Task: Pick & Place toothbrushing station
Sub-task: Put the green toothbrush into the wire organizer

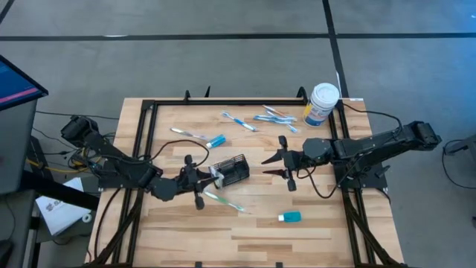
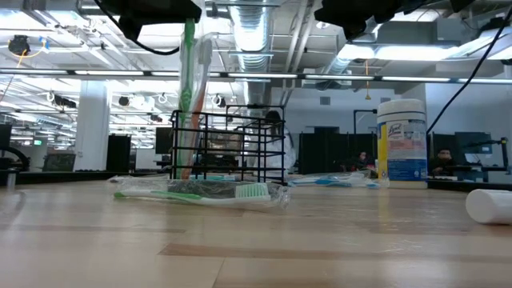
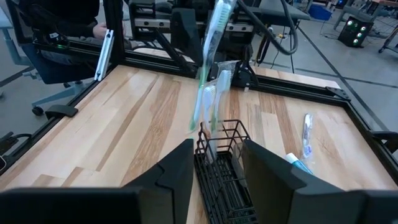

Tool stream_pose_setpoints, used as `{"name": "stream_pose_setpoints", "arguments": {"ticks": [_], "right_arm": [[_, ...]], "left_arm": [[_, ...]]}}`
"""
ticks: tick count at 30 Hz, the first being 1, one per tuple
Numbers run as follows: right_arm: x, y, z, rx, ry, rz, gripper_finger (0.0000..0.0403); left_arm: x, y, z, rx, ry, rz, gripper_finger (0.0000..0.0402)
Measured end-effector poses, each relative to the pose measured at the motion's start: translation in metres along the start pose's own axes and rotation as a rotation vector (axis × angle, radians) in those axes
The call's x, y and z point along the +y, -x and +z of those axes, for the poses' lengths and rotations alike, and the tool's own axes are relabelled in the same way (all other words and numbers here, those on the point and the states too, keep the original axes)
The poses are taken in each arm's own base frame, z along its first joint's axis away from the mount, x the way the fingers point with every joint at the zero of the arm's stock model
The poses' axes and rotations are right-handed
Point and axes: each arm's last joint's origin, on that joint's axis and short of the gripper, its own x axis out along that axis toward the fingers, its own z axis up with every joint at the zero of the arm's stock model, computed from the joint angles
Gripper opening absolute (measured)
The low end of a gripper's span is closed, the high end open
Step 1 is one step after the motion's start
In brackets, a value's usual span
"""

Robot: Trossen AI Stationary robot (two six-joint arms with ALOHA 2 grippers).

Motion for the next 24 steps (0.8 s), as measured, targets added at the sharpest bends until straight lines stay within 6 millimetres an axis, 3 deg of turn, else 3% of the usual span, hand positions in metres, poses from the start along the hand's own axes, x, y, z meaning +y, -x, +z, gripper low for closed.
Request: {"name": "stream_pose_setpoints", "arguments": {"ticks": [24], "right_arm": [[0.0000, 0.0000, -0.0002, 0.002, 0.003, 0.000, 0.0122]], "left_arm": [[0.0085, 0.0051, 0.0050, -0.026, -0.040, 0.127, 0.0008]]}}
